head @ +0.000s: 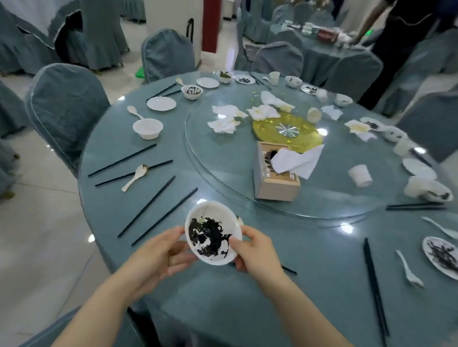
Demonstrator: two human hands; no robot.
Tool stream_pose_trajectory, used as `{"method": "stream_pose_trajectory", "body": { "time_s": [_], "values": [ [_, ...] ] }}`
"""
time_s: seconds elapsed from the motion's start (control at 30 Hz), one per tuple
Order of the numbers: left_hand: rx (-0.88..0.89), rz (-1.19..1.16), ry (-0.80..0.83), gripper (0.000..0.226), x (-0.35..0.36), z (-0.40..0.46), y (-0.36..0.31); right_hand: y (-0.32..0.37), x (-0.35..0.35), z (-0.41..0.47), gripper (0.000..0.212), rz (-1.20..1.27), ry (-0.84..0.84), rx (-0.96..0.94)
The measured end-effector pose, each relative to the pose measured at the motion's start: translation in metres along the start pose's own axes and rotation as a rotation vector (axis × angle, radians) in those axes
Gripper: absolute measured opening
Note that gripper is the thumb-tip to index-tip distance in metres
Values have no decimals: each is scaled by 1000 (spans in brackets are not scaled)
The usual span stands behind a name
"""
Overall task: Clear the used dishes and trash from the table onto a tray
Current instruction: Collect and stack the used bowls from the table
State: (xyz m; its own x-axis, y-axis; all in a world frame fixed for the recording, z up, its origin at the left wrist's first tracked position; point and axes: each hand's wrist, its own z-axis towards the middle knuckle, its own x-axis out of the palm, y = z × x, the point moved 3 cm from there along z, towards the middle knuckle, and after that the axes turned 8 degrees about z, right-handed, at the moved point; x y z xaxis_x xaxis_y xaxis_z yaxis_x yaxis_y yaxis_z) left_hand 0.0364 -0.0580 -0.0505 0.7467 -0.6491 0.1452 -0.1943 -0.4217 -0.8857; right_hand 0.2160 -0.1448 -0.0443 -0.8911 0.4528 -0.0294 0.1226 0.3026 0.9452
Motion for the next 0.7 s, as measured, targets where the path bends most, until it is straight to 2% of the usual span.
{"method": "stream_pose_trajectory", "body": {
  "time_s": [0.23,0.47,0.7],
  "values": [
    [27,56,183,20,68,11,20,-20,-59,-67,14,84,-214,-18],
    [11,69,308,24,140,31,19,-40,-137,-102,18,243,-433,40],
    [-3,101,346,26,207,91,6,-49,-228,-84,17,307,-568,48]
  ]
}}
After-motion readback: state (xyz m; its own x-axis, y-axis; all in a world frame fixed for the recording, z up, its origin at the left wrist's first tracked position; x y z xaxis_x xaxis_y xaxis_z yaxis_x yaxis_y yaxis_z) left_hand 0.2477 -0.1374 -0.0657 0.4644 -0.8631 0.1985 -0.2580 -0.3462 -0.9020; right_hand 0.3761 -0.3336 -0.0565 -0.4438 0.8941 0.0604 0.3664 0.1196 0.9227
